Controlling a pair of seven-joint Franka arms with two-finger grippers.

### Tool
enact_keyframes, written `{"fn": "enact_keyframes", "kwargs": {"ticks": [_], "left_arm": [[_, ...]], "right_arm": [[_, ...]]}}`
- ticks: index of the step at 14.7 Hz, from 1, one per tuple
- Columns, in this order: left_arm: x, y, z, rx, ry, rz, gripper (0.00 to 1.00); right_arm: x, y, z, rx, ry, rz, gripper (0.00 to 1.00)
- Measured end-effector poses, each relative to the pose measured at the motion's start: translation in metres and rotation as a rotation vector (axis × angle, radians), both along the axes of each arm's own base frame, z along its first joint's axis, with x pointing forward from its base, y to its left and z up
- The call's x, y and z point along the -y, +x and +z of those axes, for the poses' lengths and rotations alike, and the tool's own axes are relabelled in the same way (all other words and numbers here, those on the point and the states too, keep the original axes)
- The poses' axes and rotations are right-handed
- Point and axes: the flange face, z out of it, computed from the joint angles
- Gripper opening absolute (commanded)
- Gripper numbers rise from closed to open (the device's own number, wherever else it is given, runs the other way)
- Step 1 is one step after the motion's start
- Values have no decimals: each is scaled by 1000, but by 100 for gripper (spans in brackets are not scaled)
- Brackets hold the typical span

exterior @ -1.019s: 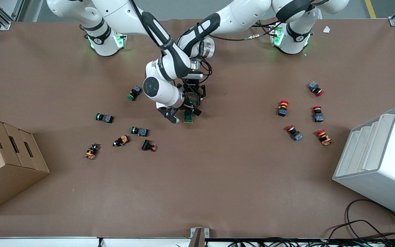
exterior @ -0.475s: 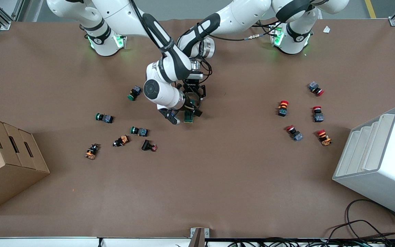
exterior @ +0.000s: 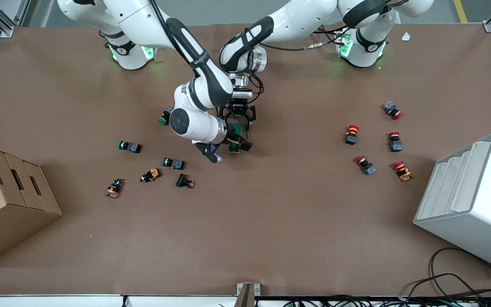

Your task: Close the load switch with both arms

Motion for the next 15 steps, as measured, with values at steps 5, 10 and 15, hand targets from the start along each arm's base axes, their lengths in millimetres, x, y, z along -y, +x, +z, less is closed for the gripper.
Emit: {"fn": "enact_keyframes", "kwargs": {"ticks": [5, 10, 15], "left_arm": [[0, 0, 0, 1, 1, 0, 100], [0, 0, 0, 2, 1, 0, 100], [0, 0, -1, 2, 1, 0, 100]], "right_arm": [[2, 11, 5, 14, 10, -13, 100], [1, 20, 5, 23, 17, -20, 100], [1, 27, -7, 25, 7, -20, 100]]}}
